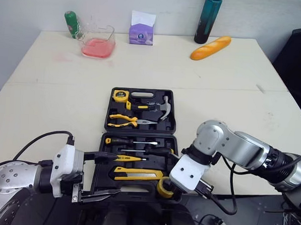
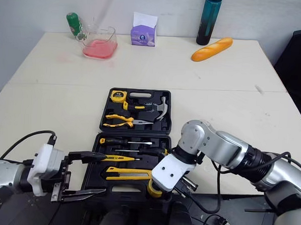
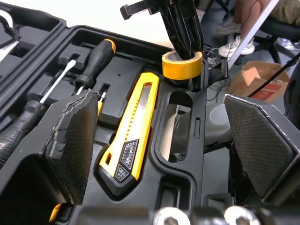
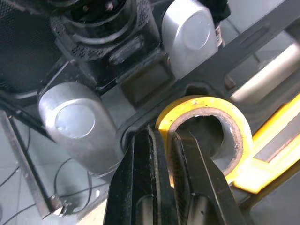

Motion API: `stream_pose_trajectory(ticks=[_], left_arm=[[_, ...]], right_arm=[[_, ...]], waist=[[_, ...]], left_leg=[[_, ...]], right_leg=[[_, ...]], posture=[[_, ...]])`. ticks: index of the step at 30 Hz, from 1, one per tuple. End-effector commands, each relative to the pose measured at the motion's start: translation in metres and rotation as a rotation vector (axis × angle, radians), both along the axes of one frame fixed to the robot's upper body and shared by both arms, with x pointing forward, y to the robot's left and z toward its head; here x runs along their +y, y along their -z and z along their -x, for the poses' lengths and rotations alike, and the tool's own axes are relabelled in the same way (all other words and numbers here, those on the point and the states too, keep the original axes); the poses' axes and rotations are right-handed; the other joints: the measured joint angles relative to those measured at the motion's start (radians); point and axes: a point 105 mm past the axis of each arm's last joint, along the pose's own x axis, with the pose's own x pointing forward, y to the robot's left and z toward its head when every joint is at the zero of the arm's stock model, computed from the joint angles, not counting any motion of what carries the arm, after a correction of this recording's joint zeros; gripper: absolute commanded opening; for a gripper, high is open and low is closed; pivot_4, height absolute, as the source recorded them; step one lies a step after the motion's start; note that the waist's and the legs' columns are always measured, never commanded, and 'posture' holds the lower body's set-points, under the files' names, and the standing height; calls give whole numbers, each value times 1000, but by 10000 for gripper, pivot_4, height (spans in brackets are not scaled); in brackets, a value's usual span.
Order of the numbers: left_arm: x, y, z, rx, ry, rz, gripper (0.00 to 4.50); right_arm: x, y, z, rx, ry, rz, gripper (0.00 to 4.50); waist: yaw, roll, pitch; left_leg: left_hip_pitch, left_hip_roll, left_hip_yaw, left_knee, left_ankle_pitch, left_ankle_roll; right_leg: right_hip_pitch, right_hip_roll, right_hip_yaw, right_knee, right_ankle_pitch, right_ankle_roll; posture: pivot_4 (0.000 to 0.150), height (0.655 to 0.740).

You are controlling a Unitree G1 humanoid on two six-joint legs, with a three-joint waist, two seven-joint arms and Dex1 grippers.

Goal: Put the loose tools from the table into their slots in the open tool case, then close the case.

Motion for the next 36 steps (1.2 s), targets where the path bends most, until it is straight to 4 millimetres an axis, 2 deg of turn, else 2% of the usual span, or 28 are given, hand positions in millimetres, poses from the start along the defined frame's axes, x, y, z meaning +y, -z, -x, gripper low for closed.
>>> stream_pose_trajectory(ticks=[1,16,19,23,31,36], left_arm=[[-1,-5,3,-25,8,-7,45000],[-2,-4,0,-32,5,-14,45000],[-1,-5,0,-31,4,-14,45000],[-1,-5,1,-29,2,-15,45000],[-1,-4,2,-19,5,-12,45000],[0,-6,0,-33,-4,-4,45000]], right_arm=[[-2,-3,2,-4,-43,27,334],[-2,4,-2,0,-10,85,334],[-3,4,1,19,-8,94,12220],[0,-4,5,46,-22,52,32615],[-5,-15,12,88,-30,43,32615],[-13,-27,6,132,54,1,32615]], waist=[[0,0,0],[0,0,0],[1,0,0],[0,0,0],[0,0,0],[0,0,0]], left_leg=[[0,0,0,0,0,0],[0,0,0,0,0,0],[0,0,0,0,0,0],[0,0,0,0,0,0],[0,0,0,0,-1,0],[0,0,0,0,-1,0]], right_leg=[[0,0,0,0,0,0],[0,0,0,0,0,0],[0,-1,0,0,0,0],[0,-1,-1,0,0,0],[0,-3,-1,0,0,0],[0,-6,-1,0,0,0]], posture=[[1500,7400],[1500,7400],[1500,7400],[1500,7400],[1500,7400],[1500,7400]])
